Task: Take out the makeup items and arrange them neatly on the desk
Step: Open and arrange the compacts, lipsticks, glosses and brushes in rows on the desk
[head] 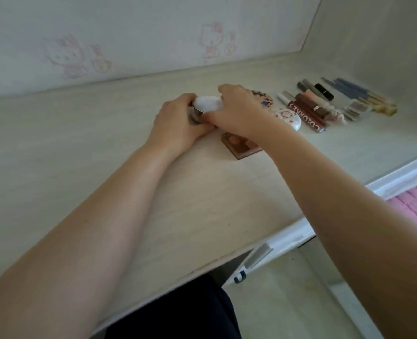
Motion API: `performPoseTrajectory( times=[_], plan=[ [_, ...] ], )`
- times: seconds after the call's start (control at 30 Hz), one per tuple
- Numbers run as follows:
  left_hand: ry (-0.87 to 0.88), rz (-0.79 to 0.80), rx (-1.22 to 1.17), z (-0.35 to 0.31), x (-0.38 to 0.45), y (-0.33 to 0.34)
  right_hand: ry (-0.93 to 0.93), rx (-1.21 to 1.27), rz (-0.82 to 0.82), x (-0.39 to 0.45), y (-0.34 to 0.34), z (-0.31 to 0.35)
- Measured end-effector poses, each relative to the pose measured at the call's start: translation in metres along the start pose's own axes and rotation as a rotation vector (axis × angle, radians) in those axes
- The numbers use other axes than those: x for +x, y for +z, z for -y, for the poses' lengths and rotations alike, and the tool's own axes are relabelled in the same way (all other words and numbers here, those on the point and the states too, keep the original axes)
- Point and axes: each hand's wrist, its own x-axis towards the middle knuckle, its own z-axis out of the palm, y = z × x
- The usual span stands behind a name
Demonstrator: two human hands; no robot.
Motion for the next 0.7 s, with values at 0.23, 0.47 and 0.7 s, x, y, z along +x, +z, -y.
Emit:
performPoseTrajectory(
  times=[0.23,0.47,0.7],
  plan=[
    [0.004,0.0,-0.183,0.004,-0.001,-0.007,0.038,0.084,-0.029,-0.01,-0.01,0.003],
    [-0.118,0.022,-0.596,0.002,-0.02,-0.027,0.02,0.195,-0.015,-0.028,-0.03,0.021],
    [-0.174,-0.037,-0.76,-0.001,-0.058,-0.065,-0.059,0.428,0.023,-0.054,-0.038,0.058]
  ],
)
